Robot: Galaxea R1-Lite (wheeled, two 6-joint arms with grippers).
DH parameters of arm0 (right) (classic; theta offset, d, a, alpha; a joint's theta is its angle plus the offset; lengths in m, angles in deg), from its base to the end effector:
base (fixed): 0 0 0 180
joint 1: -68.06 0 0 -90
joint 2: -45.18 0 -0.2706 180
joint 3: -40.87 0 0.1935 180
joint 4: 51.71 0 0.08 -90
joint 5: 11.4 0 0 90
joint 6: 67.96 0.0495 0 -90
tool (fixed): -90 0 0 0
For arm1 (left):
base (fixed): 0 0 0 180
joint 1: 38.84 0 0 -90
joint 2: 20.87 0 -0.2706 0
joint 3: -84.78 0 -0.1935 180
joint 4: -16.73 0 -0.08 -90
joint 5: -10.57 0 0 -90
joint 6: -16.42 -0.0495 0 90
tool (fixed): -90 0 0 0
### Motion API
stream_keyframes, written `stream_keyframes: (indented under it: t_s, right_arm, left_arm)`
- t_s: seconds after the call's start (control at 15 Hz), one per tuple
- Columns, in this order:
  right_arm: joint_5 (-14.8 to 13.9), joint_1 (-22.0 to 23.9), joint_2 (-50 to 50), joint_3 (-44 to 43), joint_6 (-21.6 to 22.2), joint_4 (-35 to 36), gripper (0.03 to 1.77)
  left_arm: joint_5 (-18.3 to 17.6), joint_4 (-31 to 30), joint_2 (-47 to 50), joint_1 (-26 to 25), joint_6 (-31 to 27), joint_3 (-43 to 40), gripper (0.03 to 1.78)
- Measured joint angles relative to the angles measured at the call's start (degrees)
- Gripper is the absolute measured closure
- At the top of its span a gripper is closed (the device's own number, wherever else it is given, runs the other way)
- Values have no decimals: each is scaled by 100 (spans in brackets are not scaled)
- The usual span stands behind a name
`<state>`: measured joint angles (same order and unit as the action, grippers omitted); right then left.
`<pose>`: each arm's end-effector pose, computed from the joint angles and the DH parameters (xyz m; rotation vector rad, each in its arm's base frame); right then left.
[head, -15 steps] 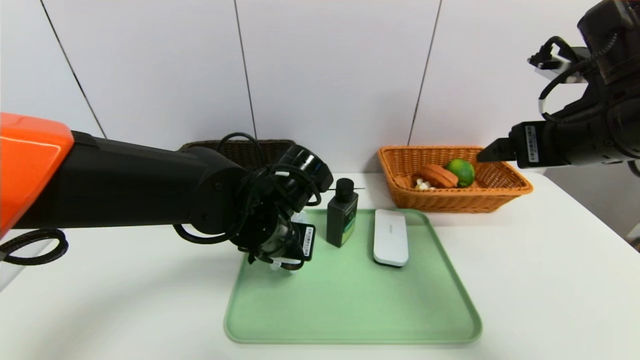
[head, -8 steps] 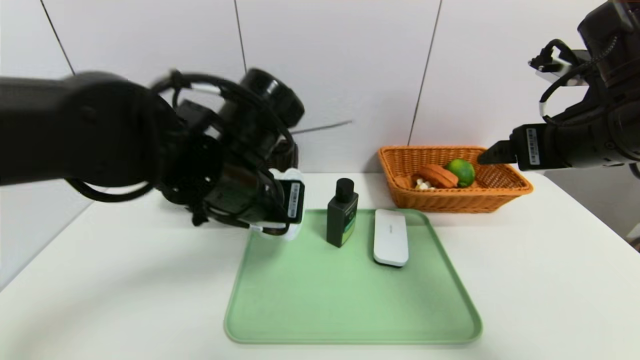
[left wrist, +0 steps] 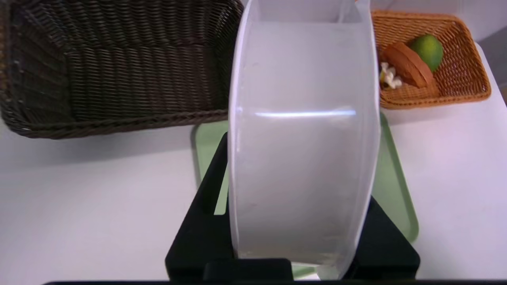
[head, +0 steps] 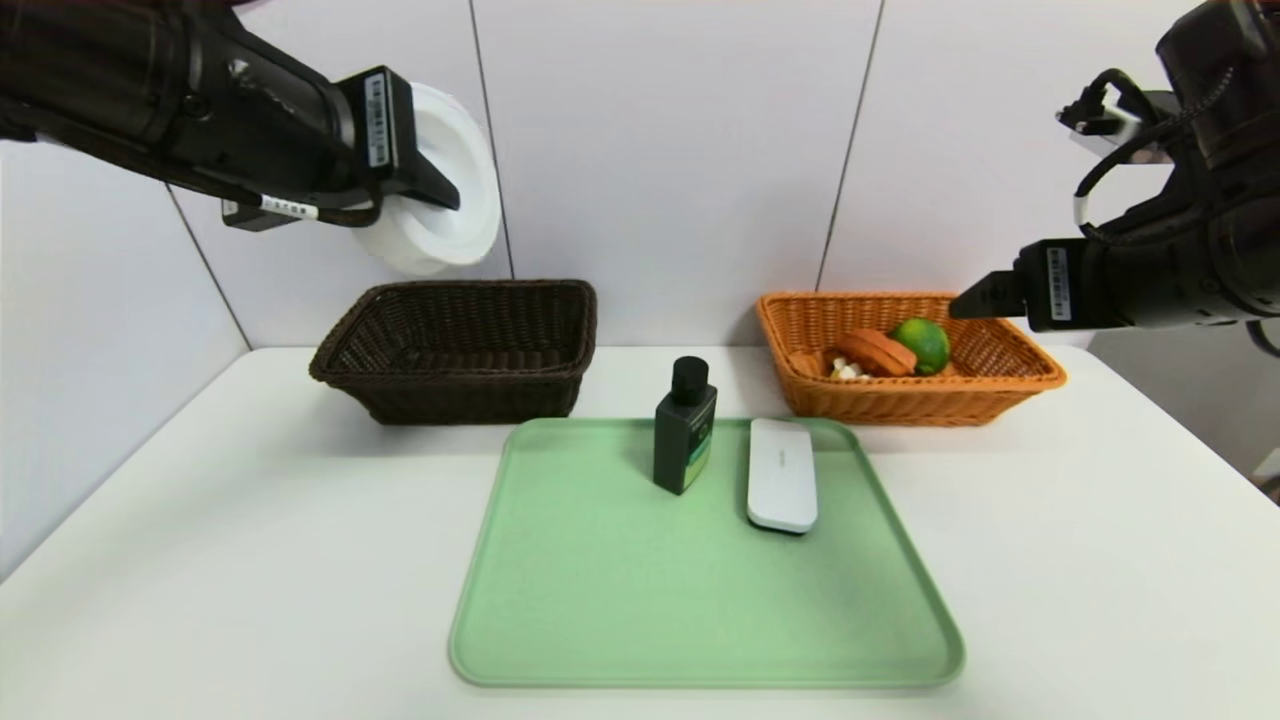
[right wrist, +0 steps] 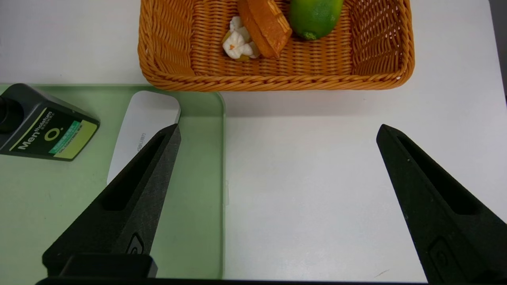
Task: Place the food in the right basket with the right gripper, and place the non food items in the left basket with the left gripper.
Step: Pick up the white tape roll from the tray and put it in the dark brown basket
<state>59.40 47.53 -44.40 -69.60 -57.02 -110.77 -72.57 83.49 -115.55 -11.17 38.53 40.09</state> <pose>0.2665 0.0824 0.2613 -0.0417 0.6245 -0.0374 0.2550 -0.1271 0.3388 -0.2395 0.4990 -0.2667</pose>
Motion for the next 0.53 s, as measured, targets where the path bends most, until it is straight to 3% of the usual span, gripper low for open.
stream_keyframes:
  t_s: [0.33, 0.53]
  right_arm:
    - [-4, 24, -48, -18, -7, 50, 9]
    - [-4, 66, -74, -20, -9, 87, 9]
  left_arm:
    - [-646, -836, -694, -1499, -201, 46, 122]
    - [-759, -1009, -1314, -1982, -290, 44, 122]
